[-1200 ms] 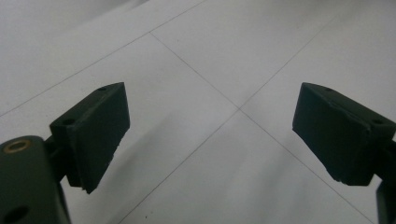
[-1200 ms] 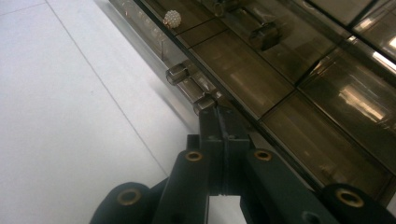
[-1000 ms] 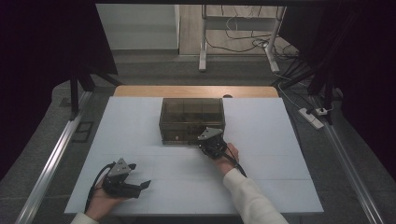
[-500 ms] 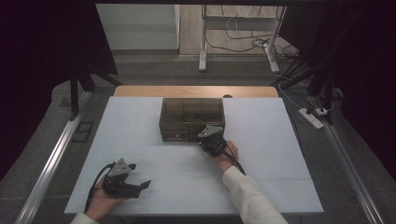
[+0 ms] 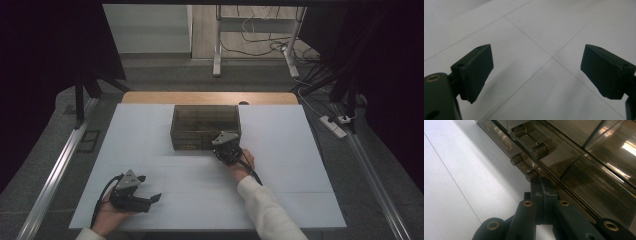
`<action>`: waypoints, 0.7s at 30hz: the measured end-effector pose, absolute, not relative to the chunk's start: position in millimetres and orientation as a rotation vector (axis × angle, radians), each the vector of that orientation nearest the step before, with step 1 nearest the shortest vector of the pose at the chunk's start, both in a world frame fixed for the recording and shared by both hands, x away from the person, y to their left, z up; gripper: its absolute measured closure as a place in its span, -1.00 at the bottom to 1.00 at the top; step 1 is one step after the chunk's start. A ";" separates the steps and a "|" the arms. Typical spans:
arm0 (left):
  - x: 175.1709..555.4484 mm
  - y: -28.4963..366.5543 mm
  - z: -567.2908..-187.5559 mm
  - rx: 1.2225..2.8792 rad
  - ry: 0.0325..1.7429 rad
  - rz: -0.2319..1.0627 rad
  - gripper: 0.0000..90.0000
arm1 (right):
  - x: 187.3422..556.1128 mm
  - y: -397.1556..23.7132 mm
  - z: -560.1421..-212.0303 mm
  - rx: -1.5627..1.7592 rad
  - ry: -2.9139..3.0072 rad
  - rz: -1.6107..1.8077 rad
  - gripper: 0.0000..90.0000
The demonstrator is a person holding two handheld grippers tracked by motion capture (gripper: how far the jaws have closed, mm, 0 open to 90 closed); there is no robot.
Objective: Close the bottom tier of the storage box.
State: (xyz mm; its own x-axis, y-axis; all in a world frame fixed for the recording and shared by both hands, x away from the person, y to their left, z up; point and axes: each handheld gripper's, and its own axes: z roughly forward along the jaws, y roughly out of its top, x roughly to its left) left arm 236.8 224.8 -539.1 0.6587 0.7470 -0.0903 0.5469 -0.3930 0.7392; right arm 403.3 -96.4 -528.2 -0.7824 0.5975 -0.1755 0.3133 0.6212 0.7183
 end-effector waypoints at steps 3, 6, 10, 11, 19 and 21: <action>236.7 224.9 -539.1 2.099 0.998 0.329 -0.76 | 403.0 -95.3 -528.6 0.726 2.447 0.973 0.99; 236.7 225.1 -539.0 2.099 0.998 0.330 -0.76 | 403.2 -95.8 -528.9 0.723 2.449 0.969 0.99; 236.7 225.5 -538.9 2.098 1.000 0.332 -0.76 | 402.9 -96.3 -528.8 0.729 2.447 0.959 0.99; 236.6 225.6 -538.9 2.097 1.000 0.332 -0.76 | 402.5 -97.0 -528.1 0.730 2.451 0.958 0.99; 237.1 225.8 -539.3 2.101 1.001 0.335 -0.76 | 394.1 -103.7 -516.6 0.737 2.469 0.989 0.75; 237.3 225.8 -539.2 2.099 1.001 0.335 -0.75 | 391.9 -104.6 -515.5 0.744 2.488 0.992 0.54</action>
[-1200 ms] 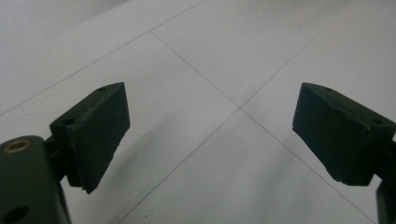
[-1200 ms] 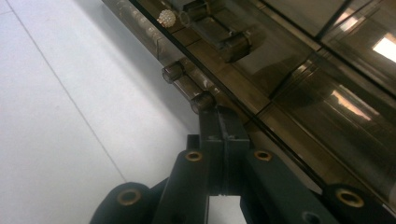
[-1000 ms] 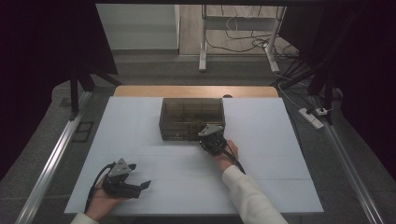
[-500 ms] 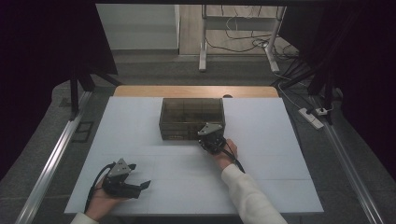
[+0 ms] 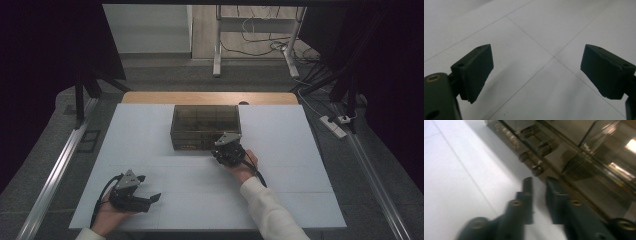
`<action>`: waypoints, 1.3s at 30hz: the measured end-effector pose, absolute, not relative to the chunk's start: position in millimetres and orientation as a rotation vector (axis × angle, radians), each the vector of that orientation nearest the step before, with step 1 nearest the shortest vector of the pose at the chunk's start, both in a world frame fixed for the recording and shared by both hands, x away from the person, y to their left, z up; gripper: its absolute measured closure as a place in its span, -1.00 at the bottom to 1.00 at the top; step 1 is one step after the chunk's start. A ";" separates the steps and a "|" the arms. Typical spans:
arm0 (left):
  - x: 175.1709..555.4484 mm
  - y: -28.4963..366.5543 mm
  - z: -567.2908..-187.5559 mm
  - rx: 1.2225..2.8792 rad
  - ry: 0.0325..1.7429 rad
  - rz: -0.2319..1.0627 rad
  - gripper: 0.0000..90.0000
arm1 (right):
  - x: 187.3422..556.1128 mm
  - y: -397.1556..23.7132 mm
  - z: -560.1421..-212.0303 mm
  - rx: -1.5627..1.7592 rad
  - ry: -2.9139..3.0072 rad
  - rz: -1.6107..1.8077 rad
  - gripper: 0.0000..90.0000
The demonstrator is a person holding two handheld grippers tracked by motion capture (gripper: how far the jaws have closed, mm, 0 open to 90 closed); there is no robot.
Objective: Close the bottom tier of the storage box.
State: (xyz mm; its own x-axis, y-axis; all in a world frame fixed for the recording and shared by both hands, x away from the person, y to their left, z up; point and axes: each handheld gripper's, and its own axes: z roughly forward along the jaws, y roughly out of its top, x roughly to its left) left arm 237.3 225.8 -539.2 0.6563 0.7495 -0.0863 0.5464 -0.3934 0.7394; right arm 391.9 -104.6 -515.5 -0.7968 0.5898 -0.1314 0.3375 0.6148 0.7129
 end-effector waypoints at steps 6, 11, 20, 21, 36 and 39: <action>239.2 225.6 -539.0 2.099 0.997 0.333 -0.75 | 378.4 -108.7 -510.4 0.735 2.568 1.007 0.01; 242.1 225.1 -538.9 2.101 0.995 0.328 -0.75 | 366.5 -119.2 -509.3 0.710 2.577 1.049 -0.09; 244.9 225.0 -538.1 2.093 1.019 0.330 -0.76 | 356.1 -143.4 -504.7 0.729 2.540 1.126 -0.14; 245.2 225.1 -538.1 2.092 1.025 0.331 -0.76 | 355.1 -146.6 -503.5 0.727 2.535 1.130 -0.14; 248.2 222.6 -537.0 2.089 1.020 0.325 -0.76 | 331.0 -201.0 -492.2 0.768 2.419 1.171 -0.18; 247.3 223.7 -535.8 2.087 1.011 0.327 -0.76 | 324.0 -210.9 -493.0 0.790 2.402 1.164 -0.18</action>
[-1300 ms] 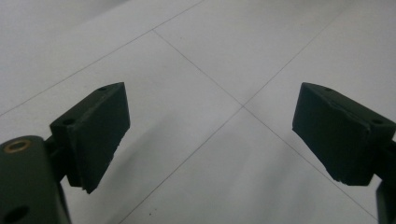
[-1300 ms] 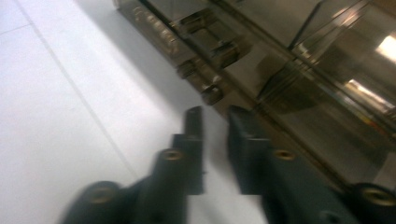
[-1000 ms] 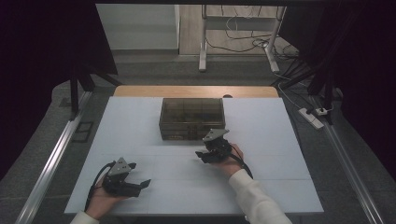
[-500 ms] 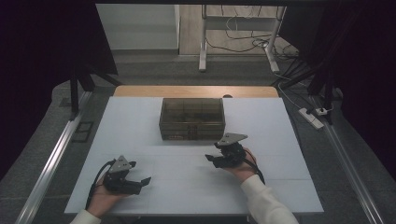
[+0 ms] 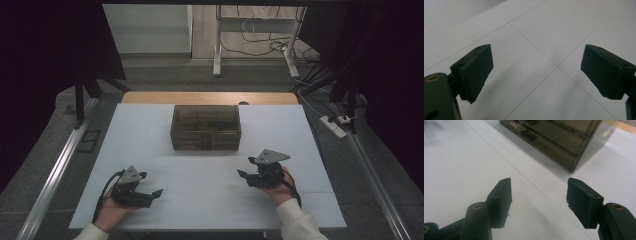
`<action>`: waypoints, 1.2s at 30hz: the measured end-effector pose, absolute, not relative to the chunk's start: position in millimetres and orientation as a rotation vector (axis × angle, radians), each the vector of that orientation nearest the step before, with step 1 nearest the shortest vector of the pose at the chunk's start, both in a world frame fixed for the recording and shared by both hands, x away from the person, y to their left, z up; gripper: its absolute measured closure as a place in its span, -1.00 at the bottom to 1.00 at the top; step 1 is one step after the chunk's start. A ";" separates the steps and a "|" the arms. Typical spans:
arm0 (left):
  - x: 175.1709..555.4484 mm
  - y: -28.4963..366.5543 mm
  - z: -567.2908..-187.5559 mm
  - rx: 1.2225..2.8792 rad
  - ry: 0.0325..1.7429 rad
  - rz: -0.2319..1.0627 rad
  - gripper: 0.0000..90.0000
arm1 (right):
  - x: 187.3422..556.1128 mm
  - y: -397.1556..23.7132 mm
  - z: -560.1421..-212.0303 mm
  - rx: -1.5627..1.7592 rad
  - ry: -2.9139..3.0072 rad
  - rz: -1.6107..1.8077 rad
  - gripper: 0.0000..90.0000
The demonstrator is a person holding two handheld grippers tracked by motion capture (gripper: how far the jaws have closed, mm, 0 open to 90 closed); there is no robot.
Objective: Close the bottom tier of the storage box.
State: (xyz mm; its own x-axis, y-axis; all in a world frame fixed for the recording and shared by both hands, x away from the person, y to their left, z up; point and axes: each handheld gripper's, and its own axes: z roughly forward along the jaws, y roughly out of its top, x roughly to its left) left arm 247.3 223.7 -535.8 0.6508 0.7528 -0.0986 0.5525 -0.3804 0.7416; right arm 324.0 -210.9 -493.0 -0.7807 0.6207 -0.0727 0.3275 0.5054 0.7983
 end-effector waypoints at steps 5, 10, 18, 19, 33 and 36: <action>246.9 222.8 -535.6 2.086 1.011 0.328 -0.76 | 313.2 -227.1 -496.5 0.824 2.391 1.157 -0.19; 247.3 222.4 -535.4 2.085 1.012 0.334 -0.76 | 304.0 -241.7 -498.9 0.839 2.381 1.161 -0.20; 247.6 222.9 -535.5 2.081 1.015 0.336 -0.76 | 293.5 -267.1 -501.1 0.879 2.345 1.173 -0.21; 247.6 222.8 -535.5 2.081 1.015 0.337 -0.76 | 292.5 -270.0 -501.5 0.886 2.339 1.173 -0.20; 248.4 223.0 -535.7 2.075 1.023 0.344 -0.76 | 288.8 -283.1 -502.9 0.904 2.323 1.171 -0.21; 248.3 222.8 -535.7 2.076 1.022 0.345 -0.76 | 288.9 -281.9 -502.8 0.902 2.321 1.173 -0.21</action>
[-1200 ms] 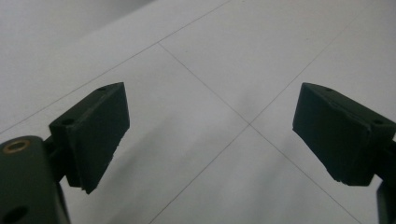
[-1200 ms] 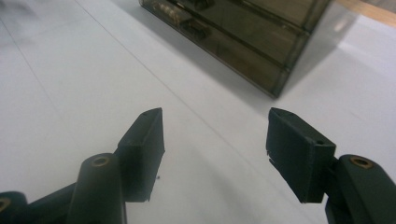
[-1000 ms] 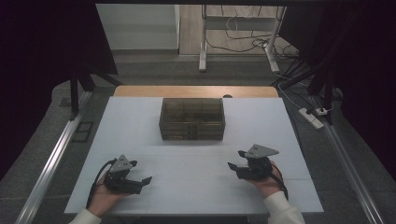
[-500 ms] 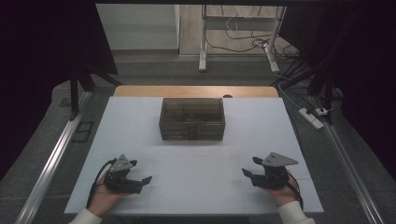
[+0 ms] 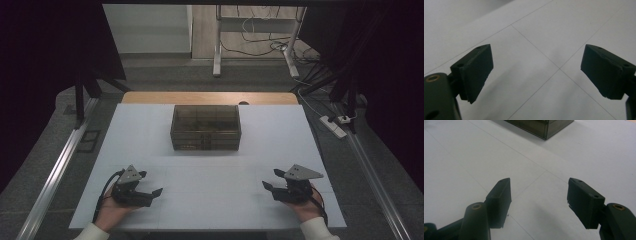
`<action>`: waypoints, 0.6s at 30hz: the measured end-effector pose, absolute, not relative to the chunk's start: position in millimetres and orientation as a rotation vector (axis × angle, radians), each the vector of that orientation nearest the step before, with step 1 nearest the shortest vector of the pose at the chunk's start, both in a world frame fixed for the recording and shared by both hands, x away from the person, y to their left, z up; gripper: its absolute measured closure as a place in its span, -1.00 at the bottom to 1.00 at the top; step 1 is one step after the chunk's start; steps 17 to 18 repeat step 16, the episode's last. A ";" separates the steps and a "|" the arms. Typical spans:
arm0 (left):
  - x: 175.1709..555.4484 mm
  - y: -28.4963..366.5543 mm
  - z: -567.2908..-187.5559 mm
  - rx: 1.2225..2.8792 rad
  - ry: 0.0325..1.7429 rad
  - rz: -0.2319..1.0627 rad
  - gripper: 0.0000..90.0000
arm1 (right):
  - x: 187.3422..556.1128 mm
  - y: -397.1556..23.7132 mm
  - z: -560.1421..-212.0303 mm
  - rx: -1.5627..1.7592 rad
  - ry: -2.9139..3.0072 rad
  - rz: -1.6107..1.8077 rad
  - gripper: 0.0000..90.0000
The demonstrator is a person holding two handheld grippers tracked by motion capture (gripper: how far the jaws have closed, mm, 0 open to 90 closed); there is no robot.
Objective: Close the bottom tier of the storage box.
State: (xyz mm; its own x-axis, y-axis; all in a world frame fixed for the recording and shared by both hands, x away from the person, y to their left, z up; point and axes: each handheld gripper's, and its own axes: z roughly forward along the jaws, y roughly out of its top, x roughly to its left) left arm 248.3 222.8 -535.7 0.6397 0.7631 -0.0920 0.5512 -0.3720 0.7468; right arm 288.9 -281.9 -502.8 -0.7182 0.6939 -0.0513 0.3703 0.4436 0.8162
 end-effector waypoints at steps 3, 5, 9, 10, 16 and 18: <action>248.2 222.9 -535.6 2.076 1.022 0.345 -0.76 | 289.0 -281.4 -502.7 0.898 2.319 1.168 -0.21; 248.4 222.9 -535.6 2.078 1.021 0.345 -0.76 | 289.2 -281.5 -503.0 0.899 2.321 1.170 -0.21; 248.9 222.7 -536.0 2.080 1.021 0.342 -0.76 | 289.3 -281.3 -503.0 0.898 2.321 1.168 -0.22; 249.1 222.6 -536.1 2.080 1.020 0.341 -0.76 | 289.3 -281.3 -503.0 0.897 2.322 1.166 -0.22; 249.7 222.6 -536.4 2.080 1.021 0.339 -0.76 | 289.0 -282.0 -502.7 0.900 2.320 1.162 -0.22; 249.7 222.6 -536.4 2.080 1.021 0.339 -0.76 | 289.0 -282.0 -502.7 0.900 2.320 1.162 -0.22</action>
